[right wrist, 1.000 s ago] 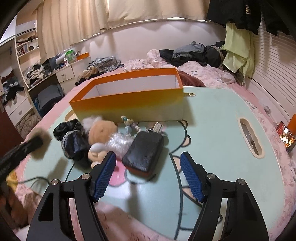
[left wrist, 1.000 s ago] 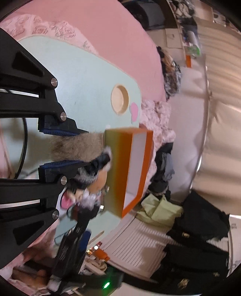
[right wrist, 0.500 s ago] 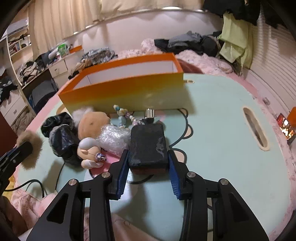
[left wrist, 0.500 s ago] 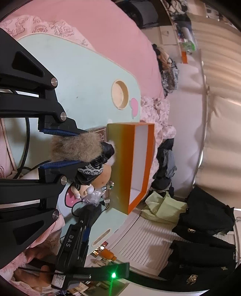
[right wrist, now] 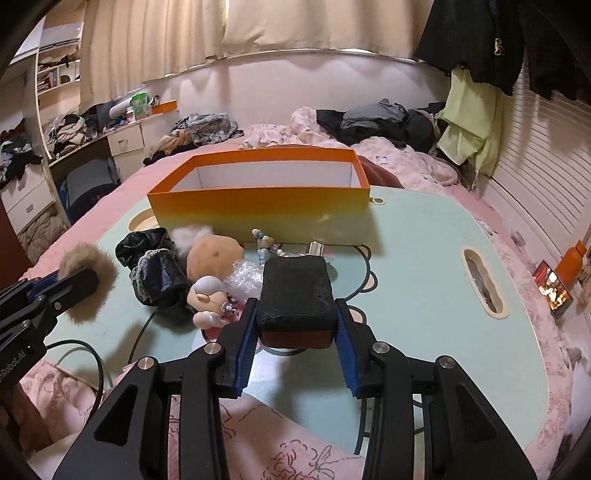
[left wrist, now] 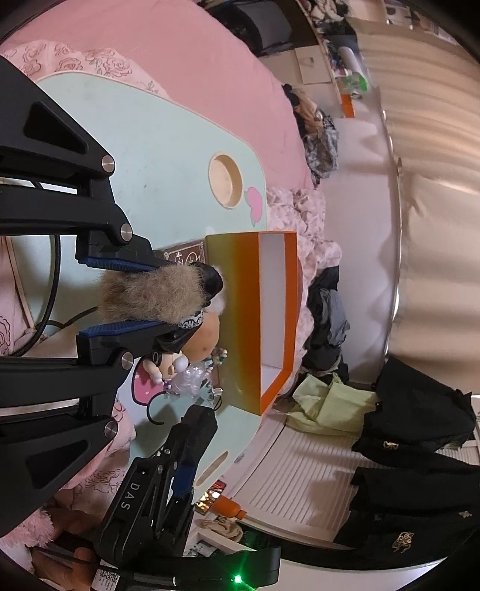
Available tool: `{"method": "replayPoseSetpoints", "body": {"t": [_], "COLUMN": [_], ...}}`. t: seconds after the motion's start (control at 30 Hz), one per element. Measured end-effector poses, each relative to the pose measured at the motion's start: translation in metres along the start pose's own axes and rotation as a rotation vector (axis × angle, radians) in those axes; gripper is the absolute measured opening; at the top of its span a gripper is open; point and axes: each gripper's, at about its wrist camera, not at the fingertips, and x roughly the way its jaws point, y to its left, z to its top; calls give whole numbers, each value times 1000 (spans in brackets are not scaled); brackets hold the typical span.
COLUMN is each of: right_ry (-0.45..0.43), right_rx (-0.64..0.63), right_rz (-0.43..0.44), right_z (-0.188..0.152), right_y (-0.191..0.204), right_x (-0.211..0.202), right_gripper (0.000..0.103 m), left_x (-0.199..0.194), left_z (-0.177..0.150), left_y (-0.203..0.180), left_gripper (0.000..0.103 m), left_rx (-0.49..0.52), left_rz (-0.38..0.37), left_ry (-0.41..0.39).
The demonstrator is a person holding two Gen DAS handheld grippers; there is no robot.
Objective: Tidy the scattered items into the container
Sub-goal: 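Lift the brown pompom with the left gripper while the right gripper grasps the black pouch, then lower the pompom into the orange box with the left gripper while the right gripper lowers the black pouch in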
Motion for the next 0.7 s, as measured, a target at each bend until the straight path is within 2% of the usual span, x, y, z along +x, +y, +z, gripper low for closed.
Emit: {"method": "replayPoseSetpoints", "body": {"t": [0.2, 0.43, 0.63, 0.7], "right_ry": [-29, -98, -158, -156], "right_rx": [-6, -27, -38, -23], "right_rz": [16, 35, 48, 67], "right_z": [6, 31, 71, 88], "right_y": [-1, 1, 1, -2], "right_x": [-3, -12, -9, -1], "right_gripper": [40, 40, 40, 40], "left_x": [2, 5, 22, 32], "left_z": [5, 22, 62, 77], "left_y": [-1, -5, 6, 8], "left_gripper": [22, 22, 22, 22], "left_rx": [5, -4, -58, -56], "left_rz": [-3, -35, -110, -106], "left_ry": [5, -9, -10, -13]}}
